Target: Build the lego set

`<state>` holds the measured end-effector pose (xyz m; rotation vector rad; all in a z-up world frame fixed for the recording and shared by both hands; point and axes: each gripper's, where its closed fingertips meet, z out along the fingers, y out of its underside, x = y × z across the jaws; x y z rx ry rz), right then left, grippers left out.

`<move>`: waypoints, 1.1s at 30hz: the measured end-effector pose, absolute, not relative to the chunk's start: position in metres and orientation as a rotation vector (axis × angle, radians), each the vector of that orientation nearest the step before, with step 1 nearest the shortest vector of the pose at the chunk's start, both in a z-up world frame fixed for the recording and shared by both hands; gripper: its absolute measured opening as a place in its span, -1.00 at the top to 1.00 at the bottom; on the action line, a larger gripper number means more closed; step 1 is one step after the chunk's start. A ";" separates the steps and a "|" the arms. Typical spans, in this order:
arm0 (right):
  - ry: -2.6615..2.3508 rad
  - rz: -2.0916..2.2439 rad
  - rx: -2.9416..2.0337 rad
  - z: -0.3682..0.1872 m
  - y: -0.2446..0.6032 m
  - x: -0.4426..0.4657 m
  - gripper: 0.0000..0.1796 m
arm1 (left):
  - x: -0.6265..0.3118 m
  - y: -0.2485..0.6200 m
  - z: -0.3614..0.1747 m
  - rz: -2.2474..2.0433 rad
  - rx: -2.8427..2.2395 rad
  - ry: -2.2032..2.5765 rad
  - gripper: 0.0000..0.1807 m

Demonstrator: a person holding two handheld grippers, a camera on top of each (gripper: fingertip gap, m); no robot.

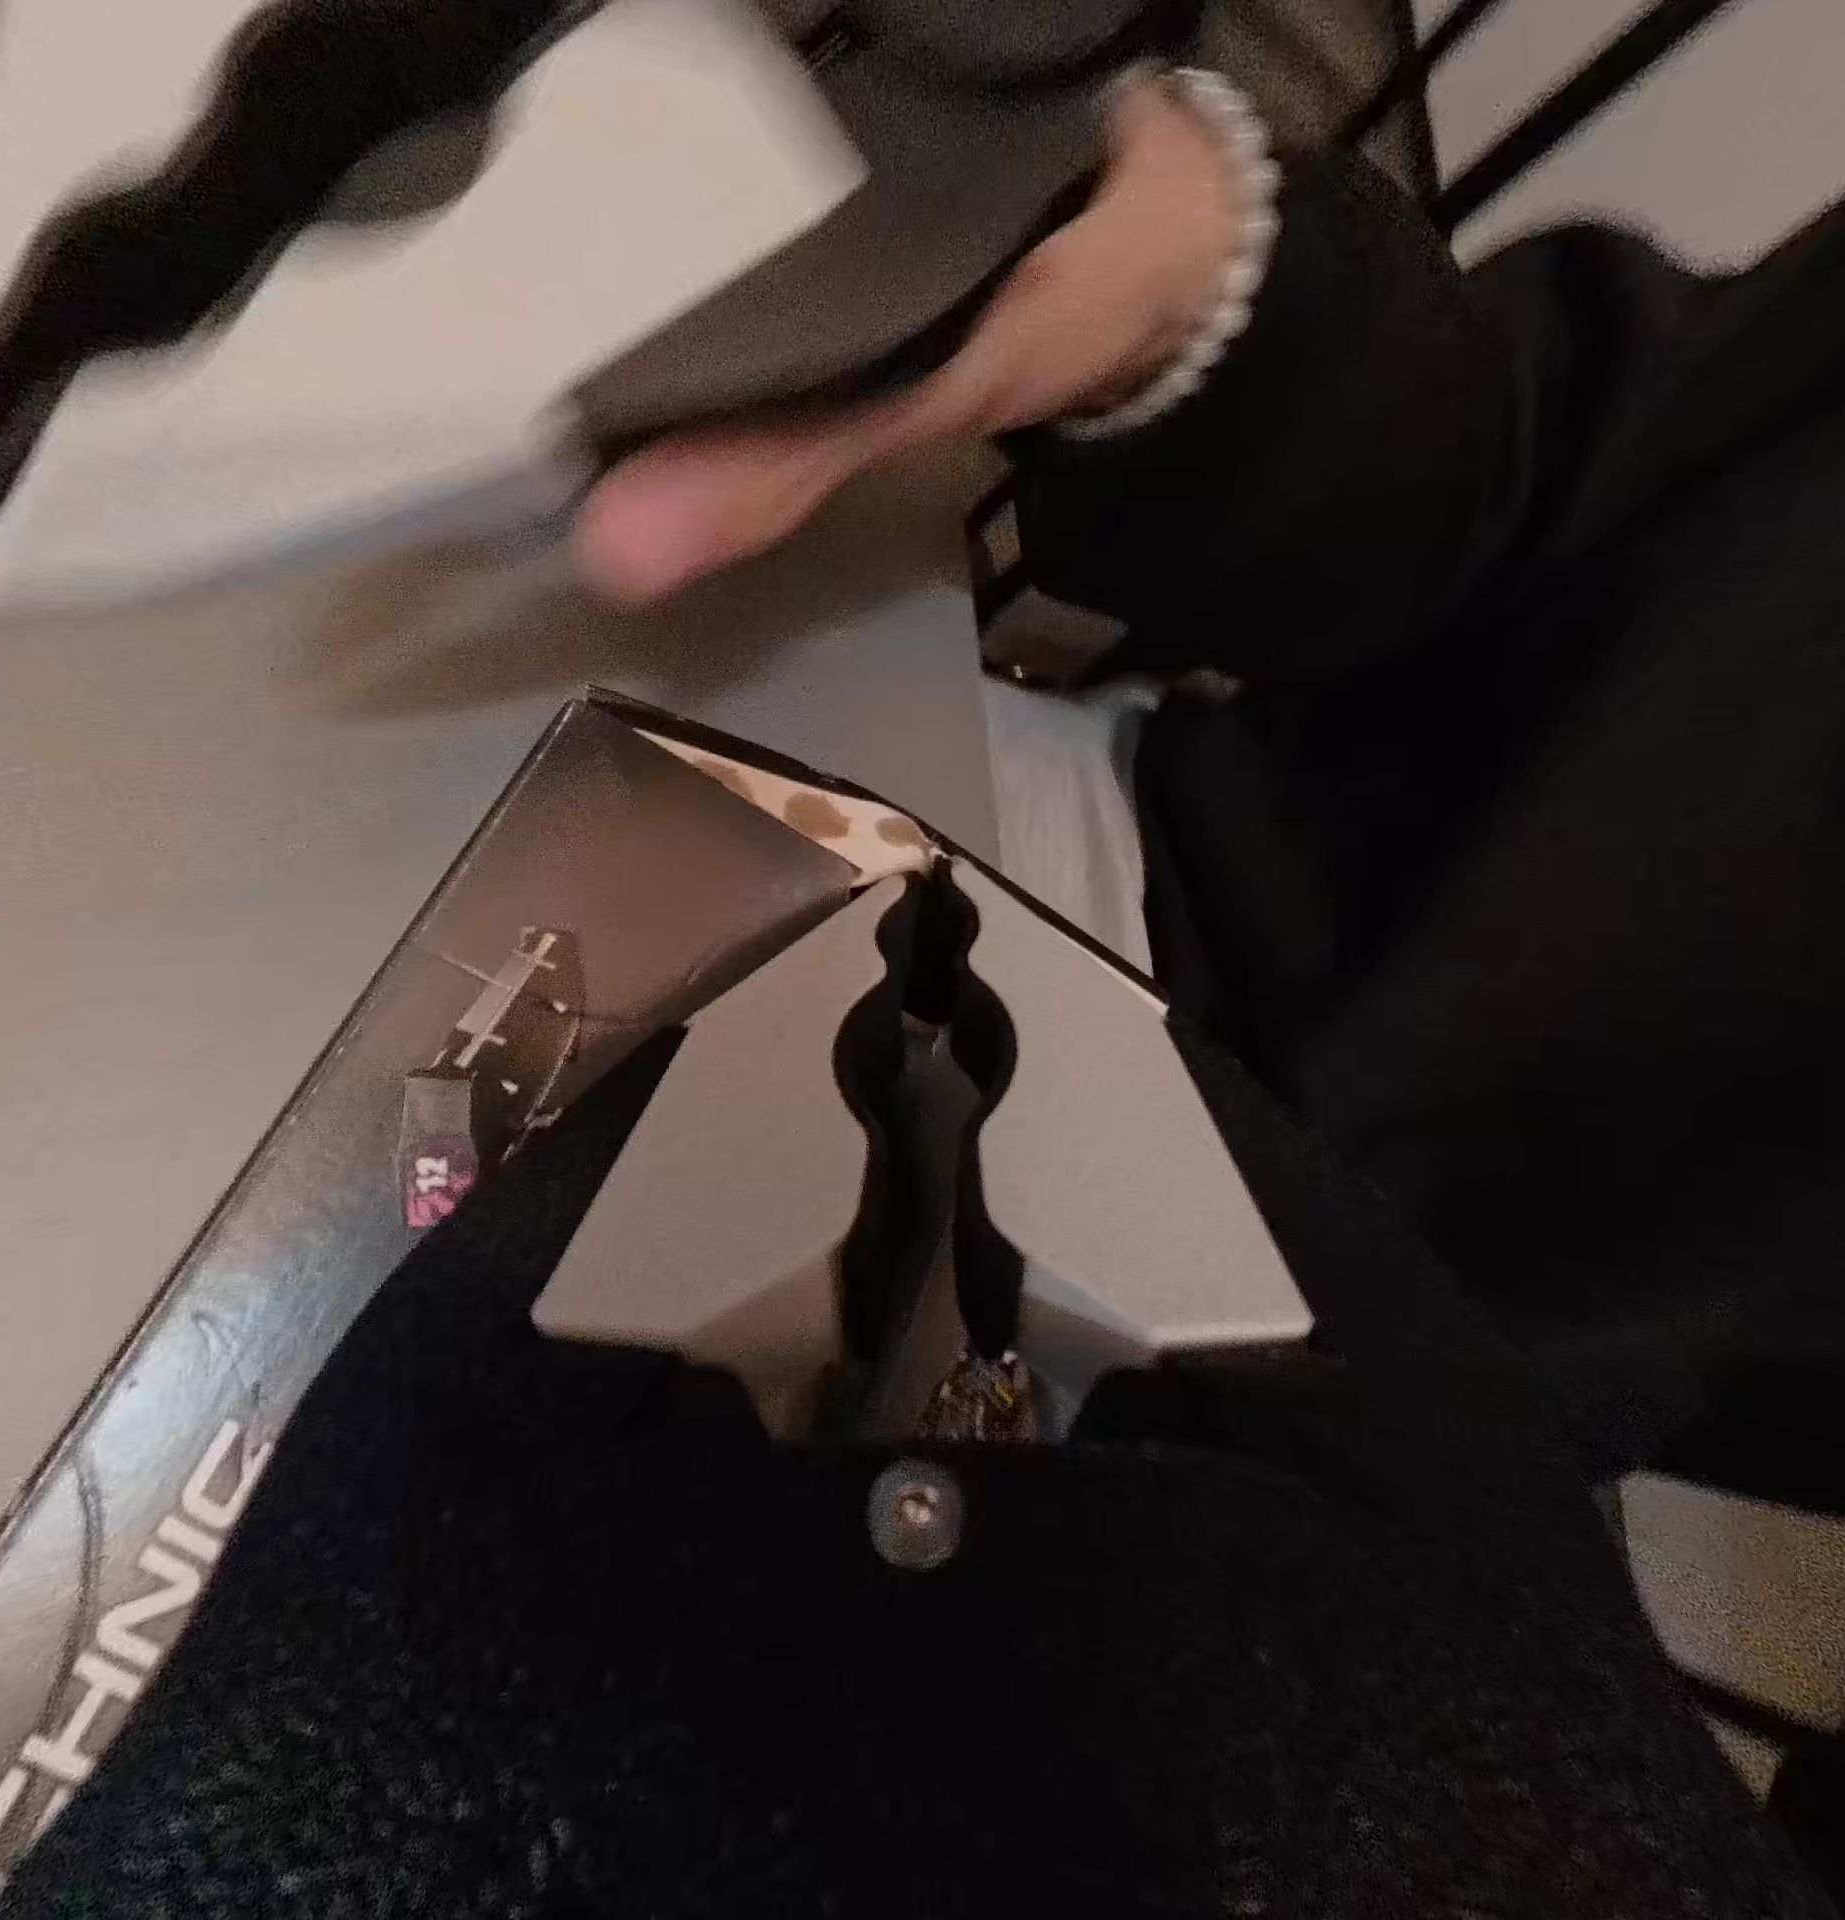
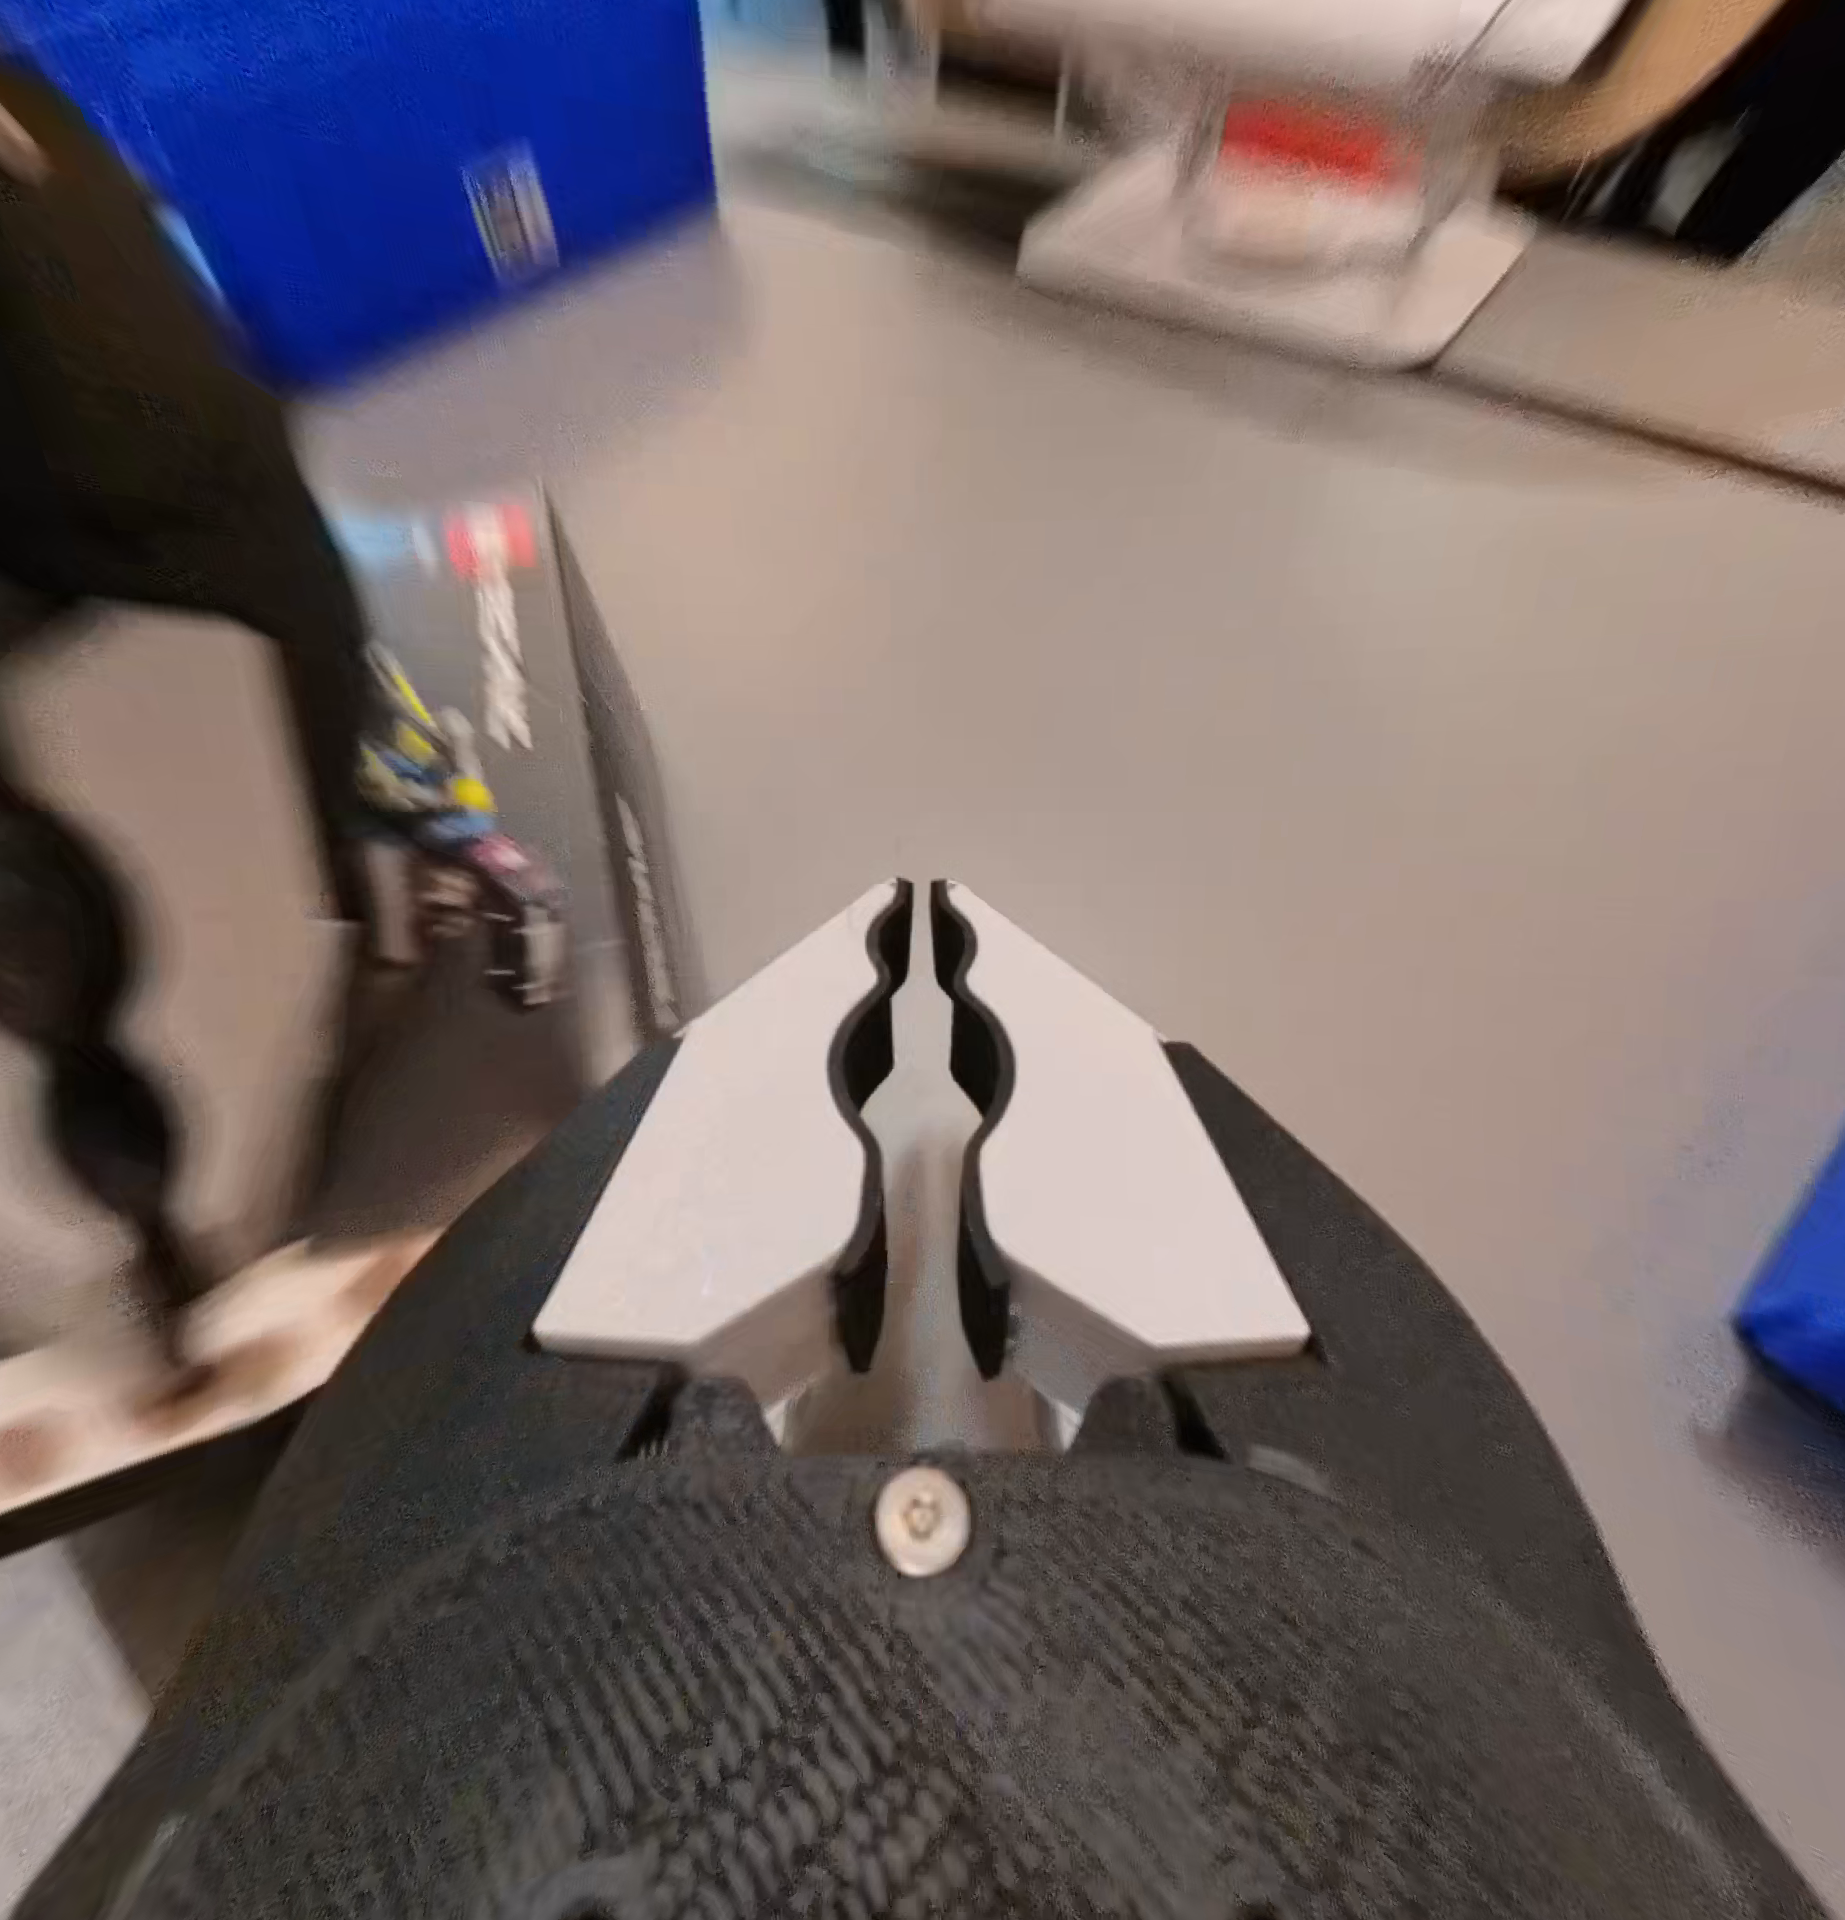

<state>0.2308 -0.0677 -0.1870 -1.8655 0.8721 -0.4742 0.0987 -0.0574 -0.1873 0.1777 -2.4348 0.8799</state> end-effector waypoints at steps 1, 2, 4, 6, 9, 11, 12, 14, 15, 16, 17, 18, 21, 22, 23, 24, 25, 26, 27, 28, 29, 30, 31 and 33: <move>0.903 -0.460 -1.780 -0.170 -0.080 0.227 0.97 | 0.108 -0.058 -0.187 0.933 0.231 -2.416 0.96; 0.942 -0.449 -1.752 -0.162 -0.093 0.222 0.84 | 0.118 -0.059 -0.187 0.973 0.285 -2.413 0.96; 0.949 -0.426 -1.753 -0.156 -0.105 0.203 0.67 | 0.136 -0.059 -0.186 1.033 0.358 -2.443 1.00; 0.904 -0.343 -1.719 -0.152 -0.095 0.181 0.52 | 0.152 -0.063 -0.186 1.080 0.450 -2.470 1.00; 0.900 -0.208 -1.714 -0.161 -0.072 0.166 0.28 | 0.185 -0.072 -0.185 1.170 0.727 -2.479 0.97; 0.943 -0.264 -1.793 -0.177 -0.067 0.173 0.11 | 0.201 -0.075 -0.184 1.232 0.848 -2.476 0.92; 0.952 -0.293 -1.814 -0.181 -0.065 0.176 0.10 | 0.205 -0.075 -0.183 1.248 0.879 -2.479 0.89; 0.985 -0.370 -1.804 -0.181 -0.067 0.187 0.16 | 0.206 -0.075 -0.180 1.283 0.897 -2.473 0.84; 0.991 -0.387 -1.794 -0.178 -0.068 0.191 0.23 | 0.206 -0.075 -0.178 1.309 0.905 -2.446 0.82; 0.985 -0.404 -1.789 -0.173 -0.067 0.194 0.32 | 0.206 -0.076 -0.175 1.334 0.926 -2.408 0.79; 0.972 -0.434 -1.807 -0.171 -0.065 0.197 0.35 | 0.209 -0.076 -0.174 1.350 0.967 -2.366 0.81; 0.962 -0.465 -1.863 -0.175 -0.064 0.200 0.35 | 0.212 -0.075 -0.173 1.359 1.011 -2.320 0.84; 0.982 -0.580 -1.938 -0.178 -0.068 0.218 0.46 | 0.220 -0.075 -0.168 1.403 1.081 -2.152 0.75; 0.986 -0.613 -1.962 -0.179 -0.071 0.223 0.55 | 0.221 -0.074 -0.166 1.414 1.095 -2.108 0.71; 0.984 -0.623 -1.986 -0.180 -0.071 0.226 0.58 | 0.223 -0.074 -0.164 1.431 1.101 -2.078 0.65; 0.978 -0.628 -1.998 -0.180 -0.070 0.228 0.59 | 0.223 -0.073 -0.162 1.446 1.096 -2.061 0.58; 0.970 -0.644 -2.015 -0.180 -0.070 0.231 0.59 | 0.223 -0.073 -0.160 1.459 1.090 -2.059 0.51; 0.970 -0.665 -2.025 -0.180 -0.070 0.234 0.55 | 0.222 -0.073 -0.158 1.475 1.084 -2.063 0.43; 0.962 -0.655 -2.036 -0.180 -0.067 0.235 0.58 | 0.221 -0.072 -0.156 1.487 1.071 -2.070 0.36; 0.957 -0.642 -2.049 -0.179 -0.065 0.235 0.61 | 0.219 -0.072 -0.154 1.492 1.054 -2.072 0.32; 0.943 -0.637 -2.062 -0.176 -0.062 0.235 0.55 | 0.217 -0.072 -0.152 1.490 1.034 -2.070 0.29; 0.928 -0.636 -2.075 -0.175 -0.060 0.236 0.52 | 0.215 -0.072 -0.151 1.486 1.019 -2.056 0.27; 0.924 -0.631 -2.093 -0.175 -0.058 0.237 0.51 | 0.214 -0.072 -0.150 1.486 1.020 -2.026 0.23; 0.941 -0.608 -2.110 -0.179 -0.057 0.242 0.54 | 0.219 -0.070 -0.148 1.492 1.067 -1.954 0.19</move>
